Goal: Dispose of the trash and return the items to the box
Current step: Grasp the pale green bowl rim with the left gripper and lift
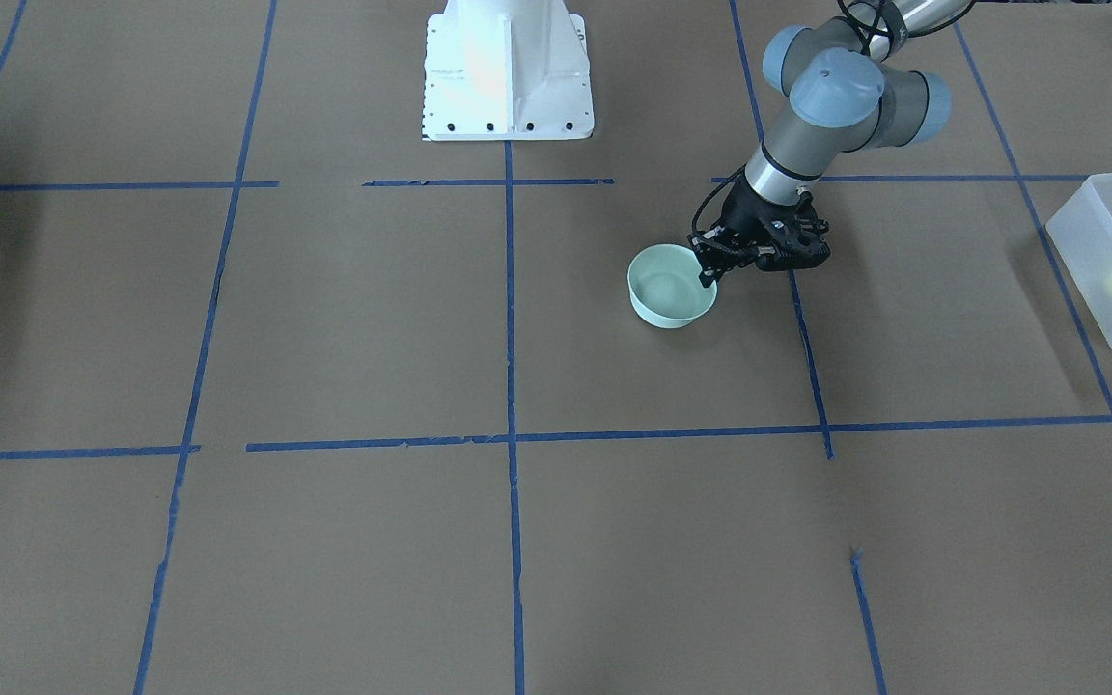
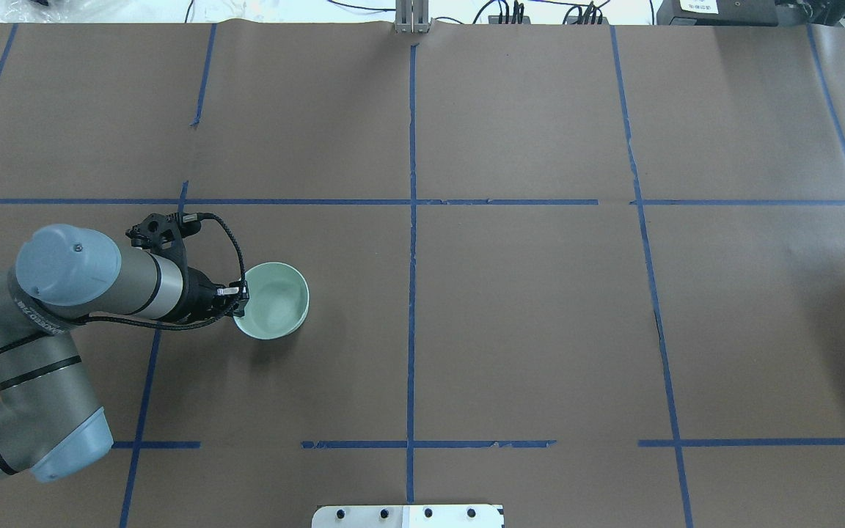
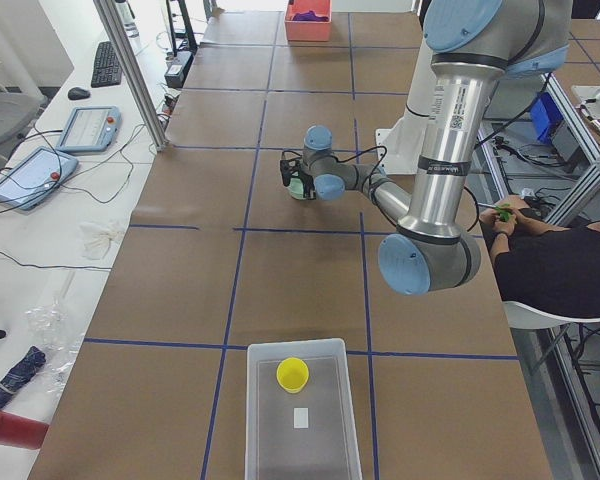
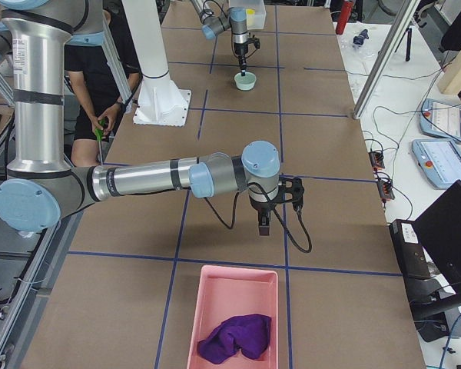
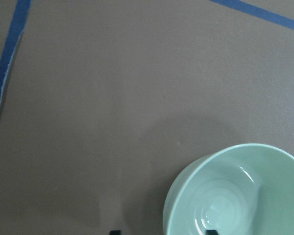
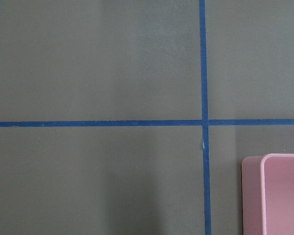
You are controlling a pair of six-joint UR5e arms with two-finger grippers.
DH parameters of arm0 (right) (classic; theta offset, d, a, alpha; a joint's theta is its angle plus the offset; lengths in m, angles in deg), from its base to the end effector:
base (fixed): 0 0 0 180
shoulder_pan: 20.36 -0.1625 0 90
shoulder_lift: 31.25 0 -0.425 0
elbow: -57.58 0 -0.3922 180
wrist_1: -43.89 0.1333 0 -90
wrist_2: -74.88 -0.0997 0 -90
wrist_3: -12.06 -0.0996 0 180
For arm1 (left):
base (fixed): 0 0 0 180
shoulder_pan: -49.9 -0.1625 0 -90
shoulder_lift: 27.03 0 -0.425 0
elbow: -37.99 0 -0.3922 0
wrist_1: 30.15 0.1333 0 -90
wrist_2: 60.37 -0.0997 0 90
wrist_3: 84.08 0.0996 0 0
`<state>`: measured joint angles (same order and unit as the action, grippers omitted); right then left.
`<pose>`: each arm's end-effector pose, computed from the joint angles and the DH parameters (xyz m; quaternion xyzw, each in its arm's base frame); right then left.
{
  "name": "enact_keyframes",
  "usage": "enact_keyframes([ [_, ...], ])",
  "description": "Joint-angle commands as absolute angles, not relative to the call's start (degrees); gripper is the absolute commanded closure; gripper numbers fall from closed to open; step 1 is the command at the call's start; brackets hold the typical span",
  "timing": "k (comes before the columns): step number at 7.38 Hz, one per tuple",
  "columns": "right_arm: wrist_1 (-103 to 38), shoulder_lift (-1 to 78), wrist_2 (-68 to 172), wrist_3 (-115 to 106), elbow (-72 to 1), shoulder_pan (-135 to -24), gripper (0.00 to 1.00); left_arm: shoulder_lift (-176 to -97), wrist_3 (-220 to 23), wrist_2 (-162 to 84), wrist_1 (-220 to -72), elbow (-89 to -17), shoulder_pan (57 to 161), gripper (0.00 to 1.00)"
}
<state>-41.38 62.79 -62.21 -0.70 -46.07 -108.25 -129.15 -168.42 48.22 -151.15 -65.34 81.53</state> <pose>0.0430 -0.4720 0.5620 0.0622 -0.4078 0.0348 0.9103 0.4382 -0.3891 0.3786 0.0144 0.4877 -0.1209 0.8645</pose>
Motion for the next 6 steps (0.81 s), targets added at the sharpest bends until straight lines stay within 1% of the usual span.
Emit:
enact_keyframes([
  [1,-41.4,62.4,-62.1,-0.5,-46.0,-108.3,0.00,-128.7,-168.6,48.7,-149.5,-70.3,82.4,1.00],
  [3,-41.5,62.4,-62.3,-0.2,-45.4,-108.3,0.00,-128.9,-167.6,50.8,-138.4,-76.9,85.7,1.00],
  [4,-41.5,62.4,-62.4,-0.2,-45.4,-108.3,0.00,-128.7,-163.2,51.9,-137.6,-77.1,89.3,1.00],
  [6,-41.3,63.2,-64.4,-0.1,-45.3,-108.3,0.00,-123.3,-152.2,53.9,-137.5,-77.3,97.1,1.00],
])
